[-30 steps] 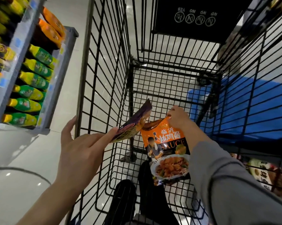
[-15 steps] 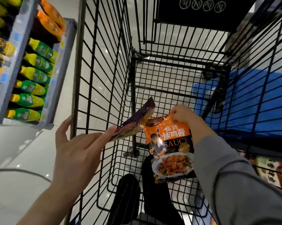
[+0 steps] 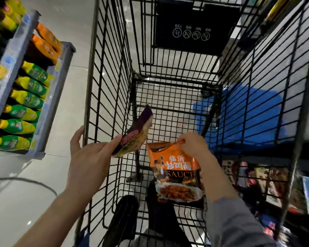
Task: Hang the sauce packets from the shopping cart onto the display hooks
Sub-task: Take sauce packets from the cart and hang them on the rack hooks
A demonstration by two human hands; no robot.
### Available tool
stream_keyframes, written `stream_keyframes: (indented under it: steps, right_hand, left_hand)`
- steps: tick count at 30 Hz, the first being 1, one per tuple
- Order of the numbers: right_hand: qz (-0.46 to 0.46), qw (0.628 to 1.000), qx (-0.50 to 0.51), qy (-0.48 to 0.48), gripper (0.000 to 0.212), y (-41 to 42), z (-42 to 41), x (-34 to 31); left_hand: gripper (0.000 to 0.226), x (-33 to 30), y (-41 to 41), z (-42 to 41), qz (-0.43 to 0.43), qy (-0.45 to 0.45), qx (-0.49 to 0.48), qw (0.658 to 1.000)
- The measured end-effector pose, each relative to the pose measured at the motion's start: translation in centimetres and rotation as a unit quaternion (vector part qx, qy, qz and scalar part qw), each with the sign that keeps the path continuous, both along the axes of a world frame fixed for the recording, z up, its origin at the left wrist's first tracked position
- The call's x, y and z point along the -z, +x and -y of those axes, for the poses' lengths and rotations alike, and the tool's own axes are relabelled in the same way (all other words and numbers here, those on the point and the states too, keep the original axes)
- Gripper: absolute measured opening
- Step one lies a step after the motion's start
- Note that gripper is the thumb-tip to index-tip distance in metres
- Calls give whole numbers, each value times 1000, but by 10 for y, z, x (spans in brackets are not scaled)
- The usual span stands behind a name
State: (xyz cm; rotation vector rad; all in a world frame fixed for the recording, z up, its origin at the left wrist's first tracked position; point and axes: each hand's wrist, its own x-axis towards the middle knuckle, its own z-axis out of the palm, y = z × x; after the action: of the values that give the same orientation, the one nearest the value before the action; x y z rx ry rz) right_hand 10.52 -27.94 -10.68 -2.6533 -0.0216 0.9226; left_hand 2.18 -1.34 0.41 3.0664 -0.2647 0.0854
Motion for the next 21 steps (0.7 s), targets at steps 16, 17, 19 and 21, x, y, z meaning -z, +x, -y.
stream_keyframes:
  steps: [16,17,19,21]
  right_hand:
    - [198,963,180,10,21,-181,-21,-160]
    - [237,948,210,20,18,-190,-23,-174]
    - [311,918,244,21,14,-205,-30,-201]
    - [397,880,262,1,11,-220,-37,-229]
  left_hand:
    - [23,-18,-1,-3,83,-195,168,963]
    - [25,-27,-3,0,85,-230,180,952]
    - [33,-51,-7,5,103,-286,193,933]
    - [37,-78,-6,8,128,-312,222,915]
